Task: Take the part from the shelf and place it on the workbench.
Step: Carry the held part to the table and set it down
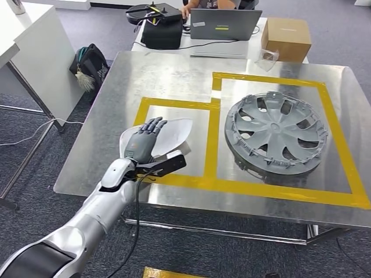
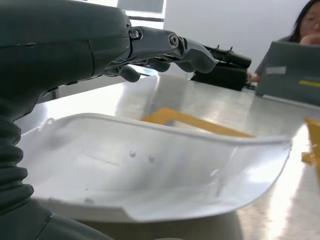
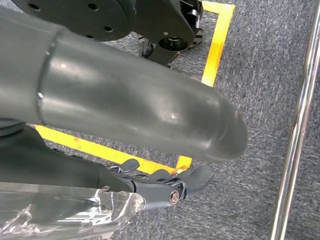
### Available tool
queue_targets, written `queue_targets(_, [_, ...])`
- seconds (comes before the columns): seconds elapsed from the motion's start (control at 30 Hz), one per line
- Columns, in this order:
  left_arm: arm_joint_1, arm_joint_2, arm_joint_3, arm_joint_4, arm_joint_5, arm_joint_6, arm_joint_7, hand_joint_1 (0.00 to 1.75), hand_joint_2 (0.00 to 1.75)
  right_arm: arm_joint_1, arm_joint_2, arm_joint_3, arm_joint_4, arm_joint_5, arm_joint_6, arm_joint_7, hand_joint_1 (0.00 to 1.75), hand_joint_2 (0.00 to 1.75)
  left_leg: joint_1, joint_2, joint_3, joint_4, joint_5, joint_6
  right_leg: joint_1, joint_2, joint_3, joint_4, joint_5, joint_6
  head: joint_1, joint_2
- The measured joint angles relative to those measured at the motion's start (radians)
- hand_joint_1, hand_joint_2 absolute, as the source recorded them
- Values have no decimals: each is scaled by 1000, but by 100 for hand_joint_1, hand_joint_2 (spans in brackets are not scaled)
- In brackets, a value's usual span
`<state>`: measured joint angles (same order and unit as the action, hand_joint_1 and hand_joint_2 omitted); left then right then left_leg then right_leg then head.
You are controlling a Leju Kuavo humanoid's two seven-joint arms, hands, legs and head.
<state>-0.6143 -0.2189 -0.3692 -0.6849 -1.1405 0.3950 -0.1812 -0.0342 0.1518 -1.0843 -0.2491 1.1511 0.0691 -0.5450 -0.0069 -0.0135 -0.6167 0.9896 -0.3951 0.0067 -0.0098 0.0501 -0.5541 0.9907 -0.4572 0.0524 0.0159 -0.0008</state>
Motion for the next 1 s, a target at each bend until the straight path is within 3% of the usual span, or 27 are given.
queue_targets(0.17, [80,1,1,-174,140,-7,-77,0,0,5,0,-4,0,-9,-5,8,0,0,-8,1,1,0,1,13,-9,2,1,-3,2,14,0,0])
queue_targets(0.23, [106,1,1,-240,180,-20,-95,0,0,7,0,-8,0,-12,-7,9,0,0,-2,4,4,-14,11,22,-6,-2,-4,2,-7,20,0,0])
queue_targets(0.3, [128,3,0,-297,211,-32,-106,0,0,9,0,-13,0,-13,-8,10,0,0,6,9,7,-27,18,26,-3,-21,-37,75,-61,23,7,0])
queue_targets(0.37, [168,11,0,-358,243,-40,-116,0,0,10,1,-18,0,-14,-9,10,0,0,6,16,6,-27,20,26,-3,-38,-95,214,-130,25,12,0])
queue_targets(0.4, [195,17,0,-393,263,-42,-123,0,0,11,1,-21,0,-16,-9,10,0,0,6,19,5,-27,20,25,-4,-41,-112,262,-142,26,12,0])
queue_targets(0.43, [222,22,0,-429,286,-43,-131,0,0,13,1,-25,0,-18,-9,10,0,0,6,21,4,-26,21,23,-5,-43,-112,271,-133,28,12,0])
queue_targets(0.47, [246,28,1,-463,309,-43,-140,0,0,16,1,-28,0,-20,-10,10,0,0,7,22,3,-25,23,20,-6,-44,-91,239,-107,29,12,0])
queue_targets(0.53, [281,40,4,-522,345,-39,-155,0,0,17,2,-35,0,-23,-11,9,0,0,8,22,-1,-21,27,11,-9,-47,-10,102,-53,35,12,0])
queue_targets(0.6, [306,52,10,-568,364,-33,-165,0,0,15,4,-40,0,-25,-11,8,0,0,5,20,-7,-16,32,-2,-10,-45,37,19,-32,28,11,0])
queue_targets(0.63, [319,57,15,-589,375,-27,-172,0,0,14,6,-42,0,-25,-11,7,0,0,4,19,-10,-14,37,-9,-9,-42,40,12,-34,20,10,0])
queue_targets(0.7, [352,69,29,-623,412,-5,-193,0,0,15,8,-47,0,-26,-11,6,0,0,5,18,-14,-9,39,-20,-9,-37,27,18,-28,-1,8,0])
queue_targets(0.73, [372,75,41,-638,437,10,-209,0,0,16,8,-50,0,-28,-12,6,0,0,7,18,-19,1,24,-26,-9,-36,20,19,-23,-10,6,0])
queue_targets(0.8, [412,87,73,-657,490,44,-249,0,0,18,11,-56,0,-32,-20,4,0,0,9,17,-47,75,-52,-36,-9,-35,4,19,-7,-27,3,0])
queue_targets(0.87, [450,97,113,-666,531,72,-293,0,0,18,18,-65,-1,-36,-37,2,0,0,9,17,-88,211,-143,-39,-5,-33,-20,20,10,-35,2,0])
queue_targets(0.9, [467,103,133,-668,546,81,-309,0,0,19,23,-69,-1,-37,-45,1,0,0,8,17,-99,264,-165,-38,-2,-33,-32,20,18,-36,1,0])
queue_targets(0.93, [483,107,152,-668,558,91,-321,0,0,19,28,-73,-1,-37,-51,0,0,0,8,17,-96,287,-166,-35,1,-33,-43,21,26,-37,1,0])
queue_targets(0.97, [496,109,169,-668,572,103,-330,0,0,19,32,-76,-1,-37,-56,0,0,0,6,17,-74,273,-149,-30,4,-33,-54,21,34,-36,1,0])
queue_targets(1.0, [509,111,190,-668,589,118,-339,0,0,18,37,-79,-1,-37,-59,-1,0,0,4,17,-34,223,-125,-23,7,-32,-64,21,42,-35,1,0])
